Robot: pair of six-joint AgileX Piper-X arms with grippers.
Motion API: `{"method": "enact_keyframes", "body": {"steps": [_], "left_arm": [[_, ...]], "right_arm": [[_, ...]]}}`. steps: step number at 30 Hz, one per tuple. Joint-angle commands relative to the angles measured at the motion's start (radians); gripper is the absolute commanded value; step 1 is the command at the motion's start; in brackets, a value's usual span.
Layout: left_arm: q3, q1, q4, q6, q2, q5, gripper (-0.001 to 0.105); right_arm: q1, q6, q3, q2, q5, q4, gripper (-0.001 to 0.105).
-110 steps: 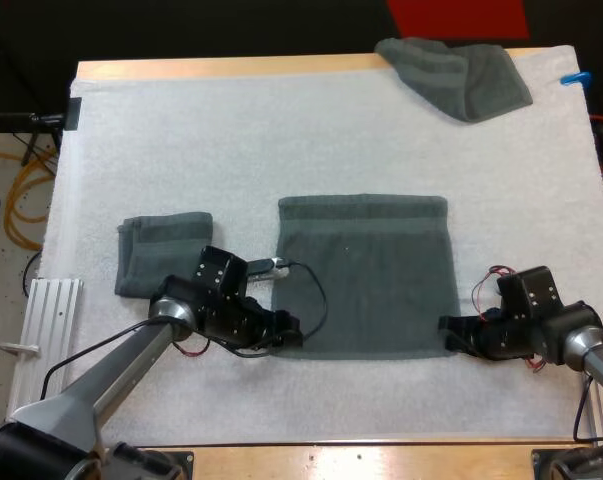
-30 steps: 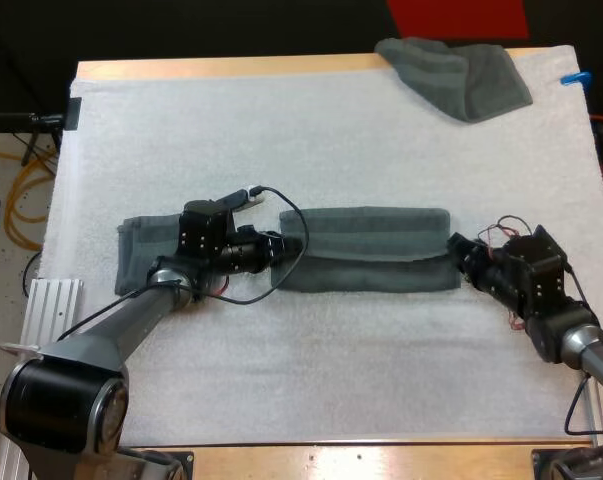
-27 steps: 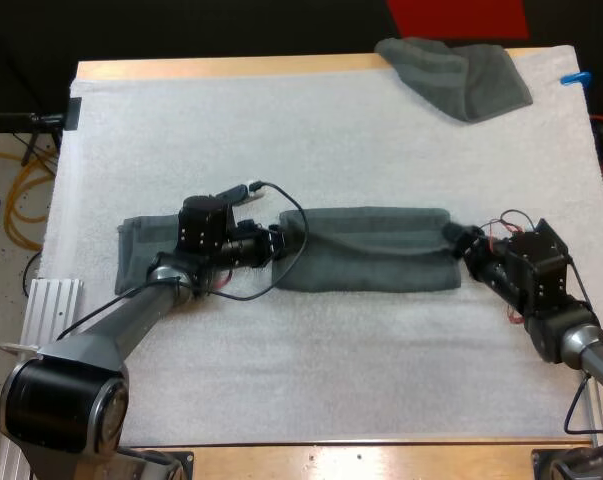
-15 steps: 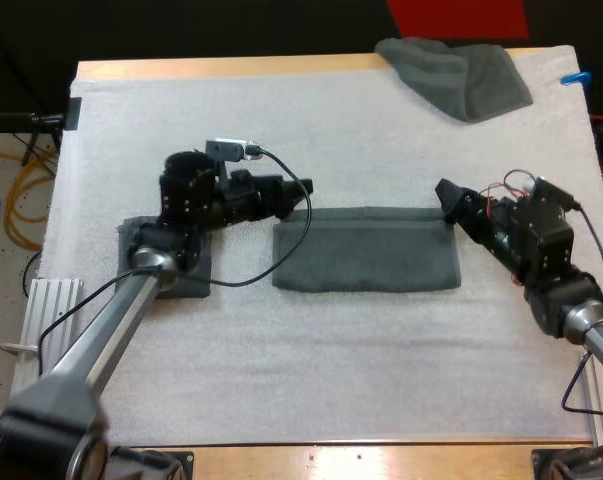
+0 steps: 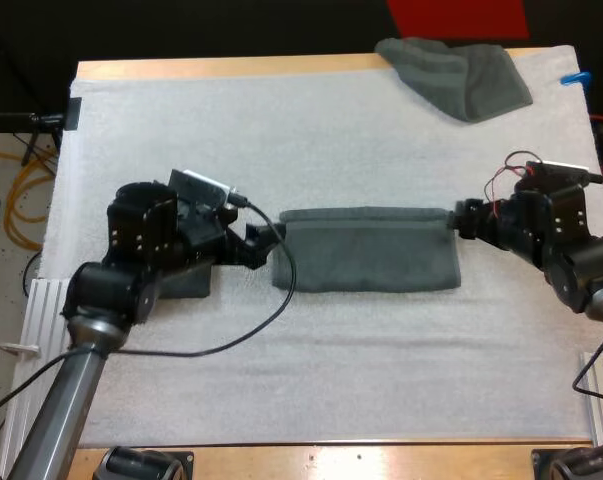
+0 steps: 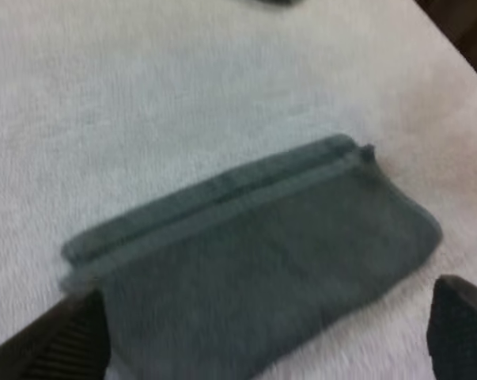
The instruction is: Pick towel from pile fold and stack
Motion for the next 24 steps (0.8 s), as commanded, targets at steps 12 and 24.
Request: {"method": "enact_keyframes", "body": {"steps": [12,24], "left_arm": [[-0.003,-0.002,0.155,-0.001,-0.026,0.049,0.079],[-0.002,-0.002,0.157,-0.002,-0.026,0.049,0.079]], "right_arm": [[-0.213,-0.031,-0.007,0.274,-0.426,-0.012,0.070],[-0.169,-0.023,-0.007,0.466,-0.631,-0.080,0.070]]}}
